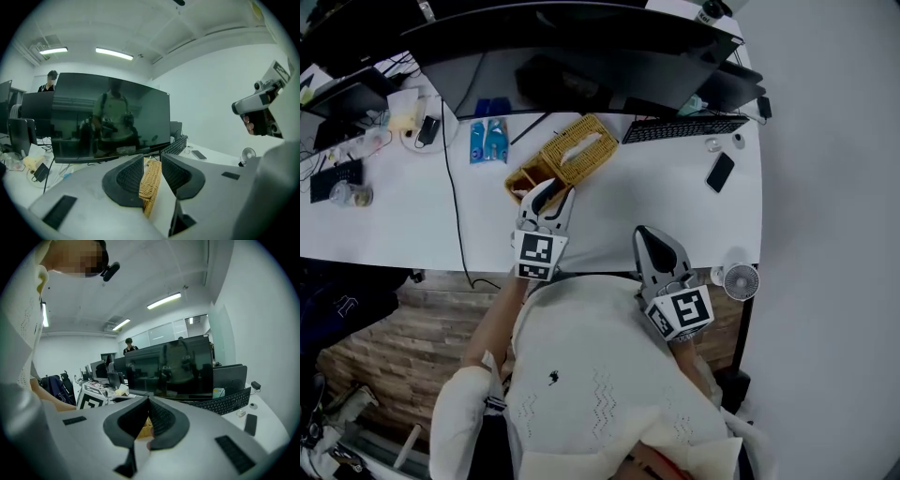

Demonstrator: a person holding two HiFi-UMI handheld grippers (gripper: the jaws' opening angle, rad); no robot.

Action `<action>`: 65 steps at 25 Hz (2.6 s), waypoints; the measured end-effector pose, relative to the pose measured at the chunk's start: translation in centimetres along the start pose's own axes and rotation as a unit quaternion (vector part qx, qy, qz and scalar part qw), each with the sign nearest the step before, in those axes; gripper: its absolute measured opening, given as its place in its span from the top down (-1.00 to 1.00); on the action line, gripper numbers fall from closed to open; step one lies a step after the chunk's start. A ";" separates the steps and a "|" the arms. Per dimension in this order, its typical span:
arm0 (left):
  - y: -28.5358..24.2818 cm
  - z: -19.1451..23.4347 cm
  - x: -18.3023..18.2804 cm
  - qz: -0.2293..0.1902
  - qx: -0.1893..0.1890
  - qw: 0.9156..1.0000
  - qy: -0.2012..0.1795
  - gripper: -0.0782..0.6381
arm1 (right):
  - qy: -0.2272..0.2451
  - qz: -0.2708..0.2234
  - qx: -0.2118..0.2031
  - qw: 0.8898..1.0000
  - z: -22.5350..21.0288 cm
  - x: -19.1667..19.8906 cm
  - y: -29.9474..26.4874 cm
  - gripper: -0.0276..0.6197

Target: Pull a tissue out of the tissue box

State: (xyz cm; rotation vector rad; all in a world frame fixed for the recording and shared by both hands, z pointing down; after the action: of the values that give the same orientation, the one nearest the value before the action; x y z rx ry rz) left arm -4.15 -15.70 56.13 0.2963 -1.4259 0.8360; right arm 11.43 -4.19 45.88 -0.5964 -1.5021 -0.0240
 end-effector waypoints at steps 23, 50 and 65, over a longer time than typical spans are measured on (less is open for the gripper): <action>-9.3 3.9 6.5 0.143 -0.042 0.988 -0.040 0.44 | -0.030 0.037 0.023 0.999 -0.5 1.9 -1.6 0.91; -10.4 4.7 8.6 0.183 -0.088 0.979 -0.022 0.74 | -0.034 0.033 0.015 0.999 -1.1 2.6 -1.7 0.91; -9.8 3.9 7.1 0.165 -0.089 0.982 -0.022 0.74 | -0.030 0.022 0.008 0.999 -1.4 2.7 -1.4 0.91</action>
State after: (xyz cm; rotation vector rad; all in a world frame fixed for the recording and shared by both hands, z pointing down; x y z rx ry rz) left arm -1.06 -22.64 66.34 -0.0608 -1.6041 0.9646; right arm 12.43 -4.99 49.01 -0.6214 -1.5446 0.0407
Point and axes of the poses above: the fingertips, and each gripper's own axes: y backward along the fingers, z to its left, x out of its underside, the point moved 5 cm from there along y, backward along the fingers, and after that the axes turned 6 degrees about y, right-handed, at the moved point
